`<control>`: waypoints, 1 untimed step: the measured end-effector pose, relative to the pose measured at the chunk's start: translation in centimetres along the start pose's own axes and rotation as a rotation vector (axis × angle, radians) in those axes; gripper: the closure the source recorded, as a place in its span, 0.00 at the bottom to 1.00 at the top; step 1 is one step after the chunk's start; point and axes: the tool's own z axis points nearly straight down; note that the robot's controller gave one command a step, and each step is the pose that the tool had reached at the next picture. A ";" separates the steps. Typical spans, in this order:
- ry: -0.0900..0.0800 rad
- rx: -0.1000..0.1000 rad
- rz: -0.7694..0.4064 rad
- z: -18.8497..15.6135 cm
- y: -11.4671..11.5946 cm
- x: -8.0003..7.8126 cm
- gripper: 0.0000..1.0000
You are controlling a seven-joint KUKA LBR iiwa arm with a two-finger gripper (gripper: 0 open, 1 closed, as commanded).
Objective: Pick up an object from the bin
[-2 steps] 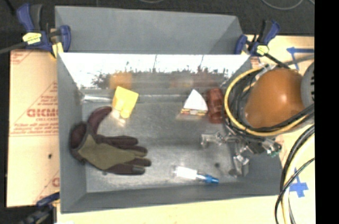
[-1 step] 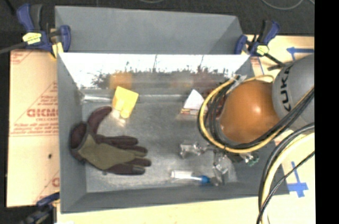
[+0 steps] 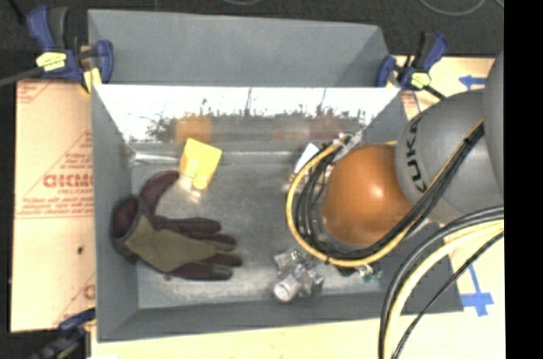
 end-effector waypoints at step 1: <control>0.000 0.000 0.000 0.0 0.0 0.0 1.00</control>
Offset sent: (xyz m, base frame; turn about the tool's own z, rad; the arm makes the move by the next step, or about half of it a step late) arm 0.0000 0.0000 0.0648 0.0000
